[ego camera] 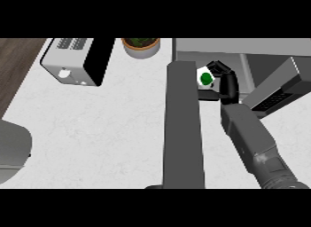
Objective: Pick up the milk, place it into the microwave and close the microwave
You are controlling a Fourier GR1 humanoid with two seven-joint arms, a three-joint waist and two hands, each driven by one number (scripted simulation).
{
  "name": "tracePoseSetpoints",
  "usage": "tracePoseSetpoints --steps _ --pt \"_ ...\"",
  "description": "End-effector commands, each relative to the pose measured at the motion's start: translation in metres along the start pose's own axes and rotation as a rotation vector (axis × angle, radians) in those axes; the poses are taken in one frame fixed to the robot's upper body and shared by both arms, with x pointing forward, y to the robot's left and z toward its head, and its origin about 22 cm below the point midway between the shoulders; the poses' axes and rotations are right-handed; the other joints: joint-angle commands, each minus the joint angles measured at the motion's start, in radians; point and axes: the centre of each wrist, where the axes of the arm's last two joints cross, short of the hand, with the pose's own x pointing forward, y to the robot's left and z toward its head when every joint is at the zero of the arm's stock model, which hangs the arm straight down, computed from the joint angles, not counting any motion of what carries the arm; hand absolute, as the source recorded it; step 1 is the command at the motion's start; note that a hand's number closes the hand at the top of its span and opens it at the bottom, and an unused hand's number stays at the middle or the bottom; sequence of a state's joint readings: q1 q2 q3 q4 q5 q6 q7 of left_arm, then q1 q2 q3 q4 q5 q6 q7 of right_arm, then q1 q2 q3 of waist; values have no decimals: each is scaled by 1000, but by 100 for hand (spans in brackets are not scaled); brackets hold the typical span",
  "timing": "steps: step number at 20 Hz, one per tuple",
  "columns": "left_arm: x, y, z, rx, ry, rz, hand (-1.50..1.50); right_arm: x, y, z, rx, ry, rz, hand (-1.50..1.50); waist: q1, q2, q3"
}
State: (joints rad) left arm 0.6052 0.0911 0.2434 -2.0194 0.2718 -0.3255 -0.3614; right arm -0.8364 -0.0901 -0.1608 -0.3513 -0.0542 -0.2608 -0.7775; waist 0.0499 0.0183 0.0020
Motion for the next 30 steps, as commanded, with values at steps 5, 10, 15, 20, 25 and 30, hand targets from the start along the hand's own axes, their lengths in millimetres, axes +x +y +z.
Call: tracePoseSetpoints --steps 5,10,15,20,25,30 --pt "-1 2 -11 -18 -9 14 -150 16 4 -26 -26 -80 226 150 23 9 0" --pt "-11 -3 -7 -29 -13 31 -150 26 21 -33 -52 -170 431 150 47 15 0" --pt "-10 3 -12 -34 -9 15 -150 16 3 -29 -134 -132 535 150 43 22 1" --pt "-15 -1 -5 -49 -14 20 -150 18 1 -32 -216 -104 521 150 64 28 2" --pt "-10 6 -21 -73 -15 17 -150 23 -31 -45 -227 -58 550 150 61 34 2" --pt "-16 4 -25 -85 -3 18 -150 15 -54 -38 -240 -46 577 150 65 44 4"
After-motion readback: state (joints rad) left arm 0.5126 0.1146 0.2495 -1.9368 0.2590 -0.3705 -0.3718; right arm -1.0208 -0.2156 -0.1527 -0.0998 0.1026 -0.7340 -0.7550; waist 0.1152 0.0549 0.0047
